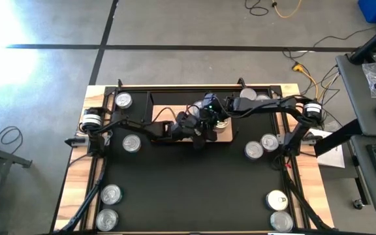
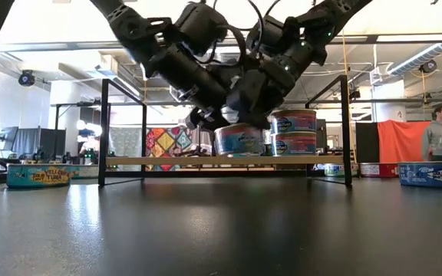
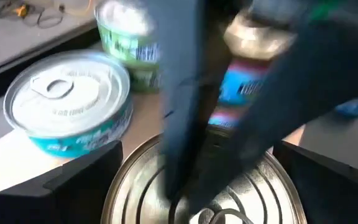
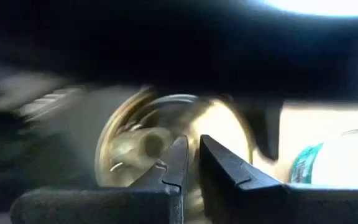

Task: Stack canned seafood by type on shelf
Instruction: Put the middle left blue and orange tuna can on the shelf

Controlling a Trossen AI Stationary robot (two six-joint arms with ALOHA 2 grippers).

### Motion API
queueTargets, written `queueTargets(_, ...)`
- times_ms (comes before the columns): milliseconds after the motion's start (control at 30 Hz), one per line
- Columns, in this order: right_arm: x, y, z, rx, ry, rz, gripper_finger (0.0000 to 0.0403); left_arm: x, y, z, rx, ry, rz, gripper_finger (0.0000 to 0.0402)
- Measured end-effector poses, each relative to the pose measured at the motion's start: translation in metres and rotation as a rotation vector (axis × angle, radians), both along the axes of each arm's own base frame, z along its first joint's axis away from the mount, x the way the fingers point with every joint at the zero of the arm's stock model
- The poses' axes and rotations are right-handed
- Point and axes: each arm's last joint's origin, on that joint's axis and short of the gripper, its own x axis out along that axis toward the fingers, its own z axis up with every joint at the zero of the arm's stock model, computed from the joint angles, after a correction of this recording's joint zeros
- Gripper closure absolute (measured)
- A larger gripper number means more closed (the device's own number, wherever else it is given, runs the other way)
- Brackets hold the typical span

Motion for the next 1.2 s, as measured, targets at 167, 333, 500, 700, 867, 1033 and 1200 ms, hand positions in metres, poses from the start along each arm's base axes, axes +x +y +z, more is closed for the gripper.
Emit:
queueTargets(167,0.004,-0.002,-0.006,0.013,-0.012,0.018,0.0369,-0.002,0.002,-0.004,0.017,-0.080,-0.006,0.0003)
queueTargets(333,0.005,-0.003,-0.017,0.025,0.037,0.017,0.0369,-0.003,0.006,-0.011,0.045,-0.012,-0.022,0.0003)
queueTargets(500,0.003,-0.004,-0.018,0.026,0.061,0.023,0.0369,-0.004,0.005,-0.011,0.043,0.014,-0.031,0.0003)
queueTargets(700,0.001,-0.007,-0.019,0.010,0.075,0.003,0.0370,-0.006,0.005,-0.005,0.069,0.040,-0.048,0.0003)
queueTargets(867,0.000,-0.007,-0.019,0.007,0.088,0.004,0.0370,-0.008,0.004,0.001,0.087,0.093,-0.065,0.0003)
queueTargets(1033,-0.001,-0.008,-0.020,-0.006,0.101,-0.002,0.0370,-0.010,0.001,0.004,0.090,0.103,-0.075,0.0003)
queueTargets(1200,-0.005,-0.009,-0.023,-0.027,0.160,-0.029,0.0370,-0.011,0.000,0.022,0.104,0.037,-0.066,0.0003)
